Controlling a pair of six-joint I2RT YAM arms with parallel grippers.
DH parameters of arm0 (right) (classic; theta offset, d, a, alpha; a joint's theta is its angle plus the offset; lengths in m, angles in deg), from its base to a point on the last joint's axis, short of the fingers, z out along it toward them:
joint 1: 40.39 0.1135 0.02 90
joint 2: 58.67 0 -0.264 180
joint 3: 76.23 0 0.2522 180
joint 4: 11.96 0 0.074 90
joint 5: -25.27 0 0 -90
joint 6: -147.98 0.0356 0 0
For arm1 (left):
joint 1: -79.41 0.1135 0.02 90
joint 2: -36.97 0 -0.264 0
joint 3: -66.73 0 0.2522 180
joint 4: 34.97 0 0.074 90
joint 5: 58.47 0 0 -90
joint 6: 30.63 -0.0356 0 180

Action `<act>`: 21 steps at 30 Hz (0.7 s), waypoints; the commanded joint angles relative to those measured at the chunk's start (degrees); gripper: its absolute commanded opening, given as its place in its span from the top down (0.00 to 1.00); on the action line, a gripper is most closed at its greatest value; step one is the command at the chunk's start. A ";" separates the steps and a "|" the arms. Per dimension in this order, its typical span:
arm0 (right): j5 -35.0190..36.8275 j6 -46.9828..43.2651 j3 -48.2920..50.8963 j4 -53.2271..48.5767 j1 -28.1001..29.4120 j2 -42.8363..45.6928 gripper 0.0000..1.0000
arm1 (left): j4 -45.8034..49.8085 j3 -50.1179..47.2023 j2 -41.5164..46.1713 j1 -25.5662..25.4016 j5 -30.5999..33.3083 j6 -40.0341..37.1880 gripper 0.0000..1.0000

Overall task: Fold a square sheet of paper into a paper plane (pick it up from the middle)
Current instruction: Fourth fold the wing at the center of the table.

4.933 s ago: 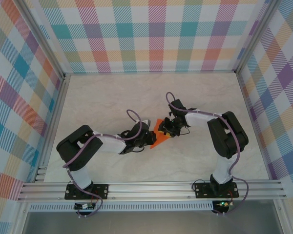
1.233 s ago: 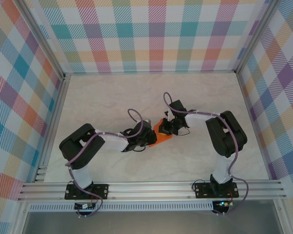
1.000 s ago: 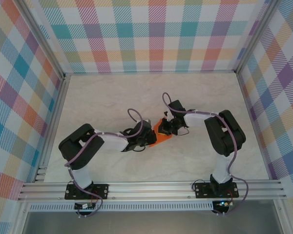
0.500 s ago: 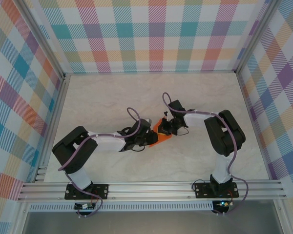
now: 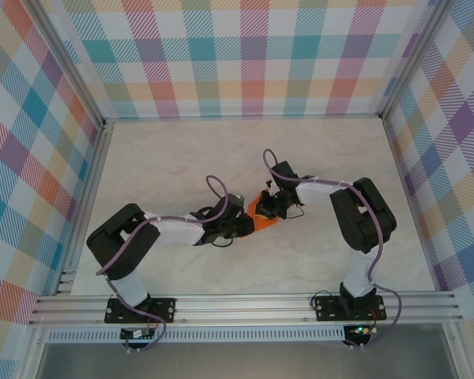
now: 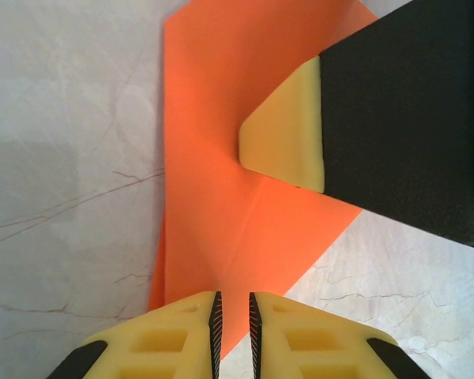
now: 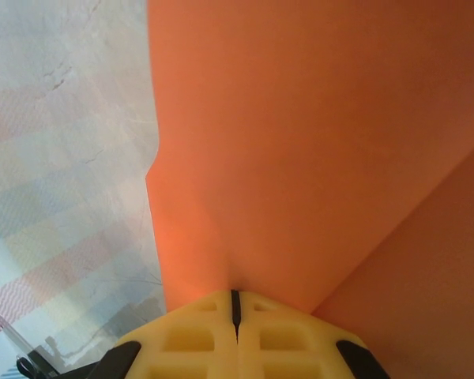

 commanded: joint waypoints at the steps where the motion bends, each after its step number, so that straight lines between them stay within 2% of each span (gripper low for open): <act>1: 10.94 2.32 1.30 -5.72 -0.61 -4.05 0.99 | 4.06 0.14 2.18 -0.30 3.40 -0.46 0.80; 8: 10.96 2.96 1.08 -6.11 -0.61 -4.52 0.99 | 4.88 0.53 2.19 -0.33 3.88 -0.76 0.80; 15: 11.12 3.00 1.12 -6.46 -0.61 -4.68 0.98 | 0.66 -0.17 5.60 -1.02 0.64 -1.91 0.78; 21: 11.28 3.26 0.81 -6.84 -0.61 -5.20 0.98 | 3.53 1.29 2.74 -2.12 1.29 -2.22 0.78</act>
